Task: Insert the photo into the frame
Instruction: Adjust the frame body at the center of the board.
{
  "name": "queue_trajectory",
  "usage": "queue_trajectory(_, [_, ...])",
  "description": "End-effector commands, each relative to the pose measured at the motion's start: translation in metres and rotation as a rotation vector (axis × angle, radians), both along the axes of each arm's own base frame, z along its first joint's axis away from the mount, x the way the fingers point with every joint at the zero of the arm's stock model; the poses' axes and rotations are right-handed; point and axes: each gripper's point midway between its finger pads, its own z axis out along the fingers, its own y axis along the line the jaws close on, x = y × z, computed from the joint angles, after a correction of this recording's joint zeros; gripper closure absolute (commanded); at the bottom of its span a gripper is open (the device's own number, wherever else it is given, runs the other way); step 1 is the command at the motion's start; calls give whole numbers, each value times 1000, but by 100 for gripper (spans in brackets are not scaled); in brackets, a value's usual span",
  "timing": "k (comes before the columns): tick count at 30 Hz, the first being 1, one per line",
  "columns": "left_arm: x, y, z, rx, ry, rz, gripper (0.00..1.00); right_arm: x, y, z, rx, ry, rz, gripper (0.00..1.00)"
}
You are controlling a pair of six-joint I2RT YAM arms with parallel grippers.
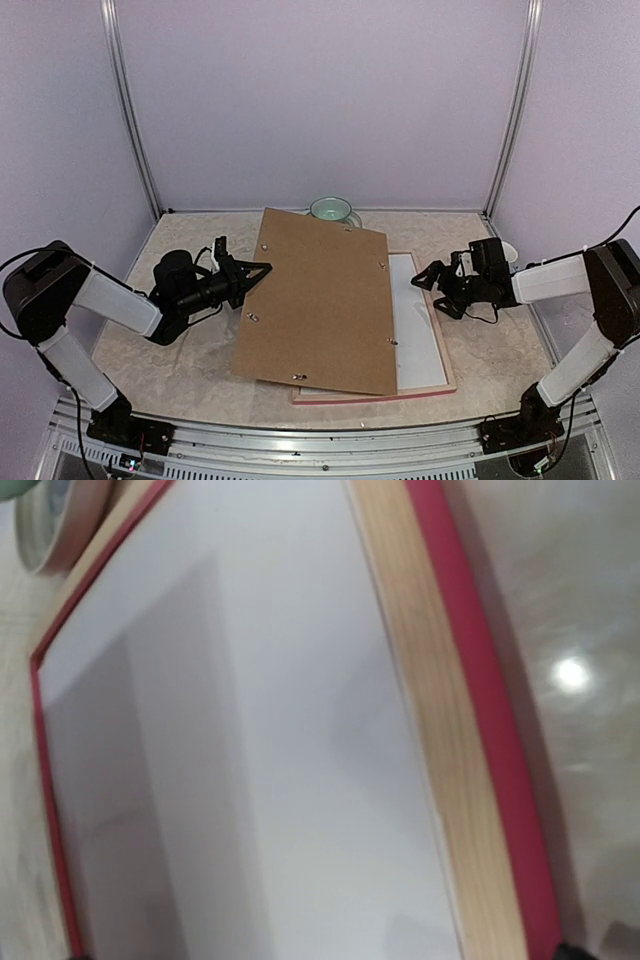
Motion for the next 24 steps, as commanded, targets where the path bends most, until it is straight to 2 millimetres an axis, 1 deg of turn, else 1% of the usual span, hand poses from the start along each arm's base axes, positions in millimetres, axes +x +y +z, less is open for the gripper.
queue_trajectory(1, [0, 0, 22, -75, -61, 15, 100, -7, 28, 5, 52, -23, 76, 1])
queue_trajectory(4, [0, 2, 17, -69, -46, 25, 100, -11, 39, 7, 61, -23, 98, 1])
queue_trajectory(8, [0, 6, 6, -53, -20, 38, 100, -14, 47, 11, 70, -27, 111, 1])
queue_trajectory(11, [-1, 9, -2, -39, 3, 52, 100, -15, 51, 18, 74, -39, 117, 1])
queue_trajectory(14, [0, 11, -7, -34, 15, 63, 100, -15, 47, 26, 41, -49, 108, 1])
queue_trajectory(16, [0, 13, -8, -36, 16, 68, 100, -13, 41, 38, 4, -73, 96, 1])
queue_trajectory(20, [1, 14, -10, -47, 22, 66, 100, -12, 35, 72, -82, -123, 121, 1])
queue_trajectory(21, [1, 14, -10, -53, 22, 65, 100, -14, 35, 80, -108, -133, 142, 1])
queue_trajectory(24, [2, 15, -10, -63, 21, 64, 100, -25, 43, 102, -155, -179, 239, 1])
